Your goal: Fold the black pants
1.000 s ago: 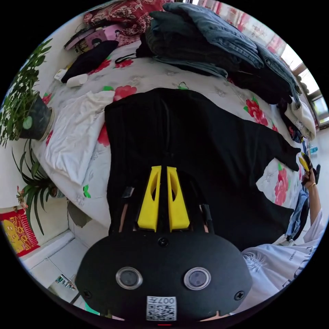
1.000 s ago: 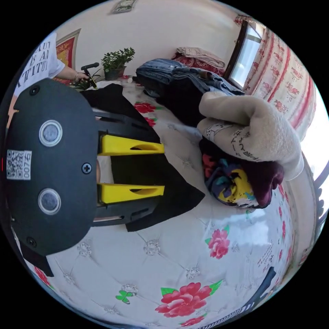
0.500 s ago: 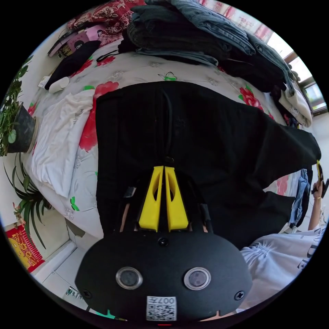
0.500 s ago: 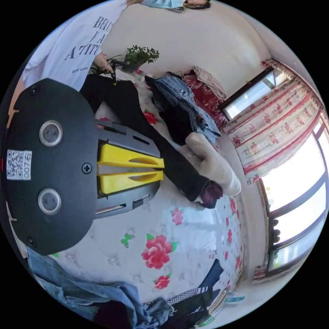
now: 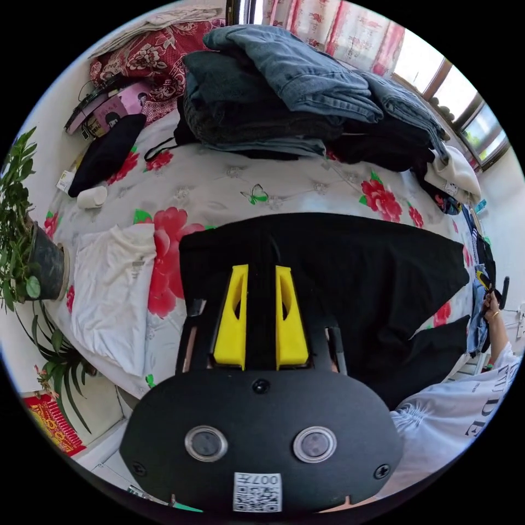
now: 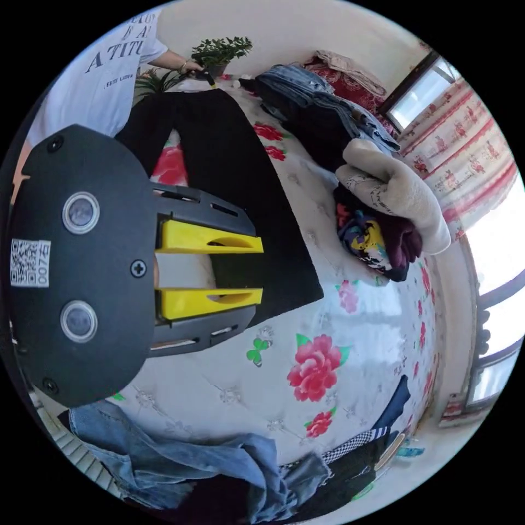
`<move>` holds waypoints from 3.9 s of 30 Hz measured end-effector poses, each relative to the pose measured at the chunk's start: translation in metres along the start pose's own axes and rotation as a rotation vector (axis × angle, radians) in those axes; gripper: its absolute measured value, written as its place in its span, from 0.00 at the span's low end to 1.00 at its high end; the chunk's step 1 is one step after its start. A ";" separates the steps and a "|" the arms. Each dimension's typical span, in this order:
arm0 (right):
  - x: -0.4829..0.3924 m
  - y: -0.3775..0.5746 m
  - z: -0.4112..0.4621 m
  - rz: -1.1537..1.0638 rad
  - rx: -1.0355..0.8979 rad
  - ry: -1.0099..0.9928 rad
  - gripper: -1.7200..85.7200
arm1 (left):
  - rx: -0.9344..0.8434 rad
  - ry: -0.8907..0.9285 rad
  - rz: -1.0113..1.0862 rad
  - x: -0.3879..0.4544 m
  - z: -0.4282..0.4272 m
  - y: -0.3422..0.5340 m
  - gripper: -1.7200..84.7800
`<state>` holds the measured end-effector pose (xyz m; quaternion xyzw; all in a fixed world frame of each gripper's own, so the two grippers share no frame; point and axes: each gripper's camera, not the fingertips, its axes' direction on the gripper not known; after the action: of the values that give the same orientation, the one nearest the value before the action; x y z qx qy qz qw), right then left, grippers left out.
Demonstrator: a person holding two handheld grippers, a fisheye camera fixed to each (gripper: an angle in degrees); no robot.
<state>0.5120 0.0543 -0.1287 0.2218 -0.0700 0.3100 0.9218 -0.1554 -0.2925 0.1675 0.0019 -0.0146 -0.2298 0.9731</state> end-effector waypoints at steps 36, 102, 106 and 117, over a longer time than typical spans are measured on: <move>-0.042 0.126 -0.206 -0.286 0.380 -0.195 0.02 | 0.459 0.289 -0.090 -0.097 -0.219 0.234 0.01; 0.146 0.198 -0.176 0.351 0.078 -0.128 0.06 | 0.092 0.484 -0.694 -0.219 -0.121 0.397 0.07; 0.181 0.250 -0.174 0.630 0.257 -0.223 0.10 | 0.140 0.548 -0.797 -0.227 -0.108 0.420 0.11; 0.186 0.255 -0.116 0.709 0.308 -0.400 0.13 | 0.308 0.868 -1.030 -0.240 -0.041 0.439 0.21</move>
<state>0.5058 0.3883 -0.0899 0.3747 -0.2723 0.5653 0.6826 -0.1726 0.2073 0.1241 0.2387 0.3465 -0.6365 0.6464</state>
